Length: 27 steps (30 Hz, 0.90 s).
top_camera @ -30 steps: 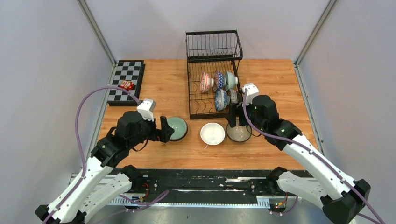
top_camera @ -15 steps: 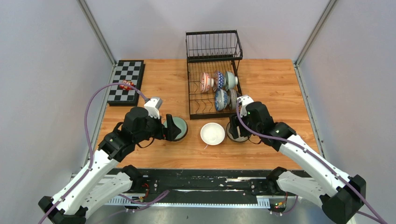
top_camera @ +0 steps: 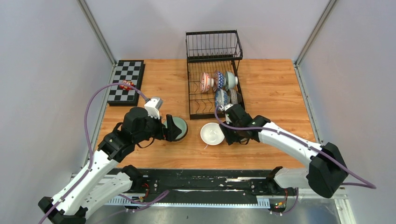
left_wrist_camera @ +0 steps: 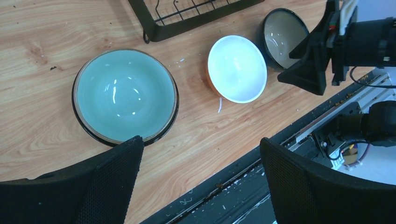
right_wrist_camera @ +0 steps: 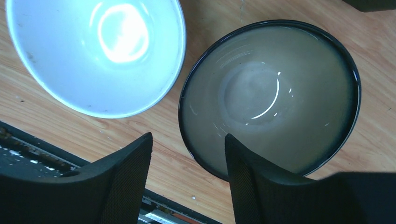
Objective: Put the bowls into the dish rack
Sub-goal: Pick up the bowl from the center of the board.
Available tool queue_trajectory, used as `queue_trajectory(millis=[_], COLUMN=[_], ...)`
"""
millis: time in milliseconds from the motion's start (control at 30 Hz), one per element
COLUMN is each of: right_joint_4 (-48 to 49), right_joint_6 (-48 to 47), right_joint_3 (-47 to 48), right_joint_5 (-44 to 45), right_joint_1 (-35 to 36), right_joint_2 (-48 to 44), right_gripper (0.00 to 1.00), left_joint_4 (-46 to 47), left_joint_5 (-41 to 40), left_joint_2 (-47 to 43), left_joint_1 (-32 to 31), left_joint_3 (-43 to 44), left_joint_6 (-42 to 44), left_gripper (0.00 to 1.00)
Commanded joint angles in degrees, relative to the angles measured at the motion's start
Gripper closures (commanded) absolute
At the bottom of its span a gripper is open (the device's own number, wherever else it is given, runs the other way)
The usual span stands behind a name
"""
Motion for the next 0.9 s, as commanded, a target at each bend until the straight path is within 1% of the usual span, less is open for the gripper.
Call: queue_trajectory(millis=[0,133,233,367,600,700,733,867], right_joint_4=[-2.5,-2.6,-2.5,-2.7,-3.8,-4.7,-5.1,-6.0], right_joint_6=[-0.9,-1.2,-1.4,-1.9,-2.4,-2.5,-2.5,-2.3], right_joint_3=[2.4,3.4,3.8,4.6,6.0,6.9,7.2,7.8], right_joint_5=[4.0,4.3,5.2,4.8,4.7,5.4,5.9,8.1], right_joint_1=[1.3,1.6,1.6,1.8,2.6,3.4,3.8,5.2], right_joint_2=[3.5,7.0,9.1,11.2,12.3,12.6,12.6,11.2], right_gripper=[0.42,0.49,0.52,0.59,0.81,0.95,0.97,0.97], left_joint_4=[-0.3,-0.2,-0.5,-1.1,-1.9,-2.1,-2.2,-2.5], left_joint_5=[0.5,1.2,1.4,1.4,1.1,1.1,1.2,1.0], left_joint_2=[-1.1,-1.1,-1.3,-1.7,-2.3,-2.3,-2.3,-2.5], left_joint_1=[0.0,-0.1,-0.1,-0.1,-0.1,0.0,0.0,0.0], left_joint_3=[-0.6,-0.9,-1.1,-1.1,-0.7,-0.5,-0.4,-0.1], left_joint_6=[1.3,1.6,2.1,2.7,3.6,3.7,3.8,4.2], left_gripper=[0.04,0.04,0.04,0.04,0.03,0.03,0.03,0.03])
